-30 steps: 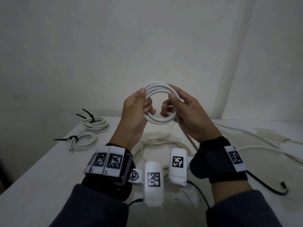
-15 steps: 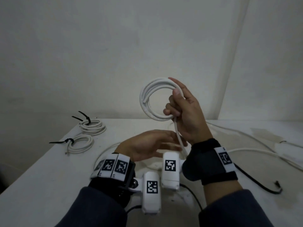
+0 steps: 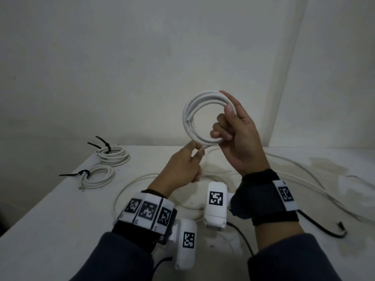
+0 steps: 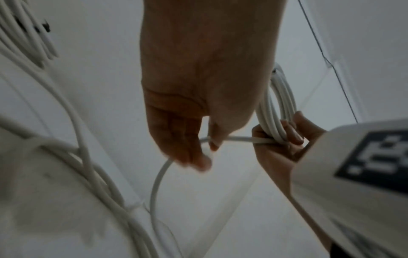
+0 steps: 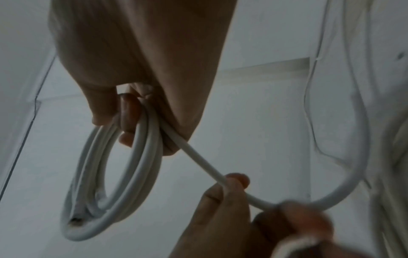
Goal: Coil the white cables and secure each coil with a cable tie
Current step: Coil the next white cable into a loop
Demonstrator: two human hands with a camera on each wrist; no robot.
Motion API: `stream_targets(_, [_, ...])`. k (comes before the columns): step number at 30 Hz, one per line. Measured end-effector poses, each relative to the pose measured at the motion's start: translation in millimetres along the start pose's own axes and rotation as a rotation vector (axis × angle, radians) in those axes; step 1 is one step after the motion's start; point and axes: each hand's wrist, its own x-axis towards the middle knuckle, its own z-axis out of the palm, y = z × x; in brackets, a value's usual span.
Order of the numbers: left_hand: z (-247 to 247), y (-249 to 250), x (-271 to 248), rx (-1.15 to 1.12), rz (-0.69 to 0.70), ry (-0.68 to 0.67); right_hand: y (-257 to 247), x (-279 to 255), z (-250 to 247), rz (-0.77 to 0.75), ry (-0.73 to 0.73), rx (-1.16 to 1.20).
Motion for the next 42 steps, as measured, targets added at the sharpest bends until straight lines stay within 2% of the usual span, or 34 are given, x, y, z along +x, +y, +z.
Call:
stream_targets(3, [-6.6,5.1,0.6,-0.444,-0.194,0.070,6.0,0.6,2.3,0.048,0.024,0.028])
stream_targets(7, [-13.7,-0.3,3.7,-0.754,-0.164,0.236,15.0,2.6,4.6,0.111,0.023,0.011])
stream_targets(10, [-21.2,-0.7,7.2,-1.107,-0.204,0.228,20.2,3.0,5.4,0.127,0.017,-0.007])
stream_targets(11, [-22.9,1.8,7.1,-1.151,-0.207,0.204,20.5,2.9,5.8,0.133,0.016,-0.019])
stream_targets(15, [-26.6,1.3,7.9,-1.084,-0.154,0.112,22.1,1.7,4.4,0.154,0.006,-0.098])
stream_targets(20, [-37.4,-9.0,10.8,-1.281,-0.156,0.205,22.3,-0.6,6.3,0.216,-0.008,-0.114])
stream_targets(27, [-51.3,-7.6,8.3,-1.029,0.020,0.235,30.7,0.7,1.1,0.153,0.134,-0.204])
stream_targets(33, [-54.9,8.4,0.4,-0.878,0.170,0.196,30.9,1.4,2.1,0.105,0.162,-0.188])
stream_targets(38, [-66.4,11.0,-4.8,-0.741,0.199,0.098,35.0,3.2,7.5,-0.007,0.340,-0.120])
stream_targets(42, [-74.2,10.0,-5.7,-0.648,0.201,0.058,38.7,2.8,7.3,0.016,0.262,-0.125])
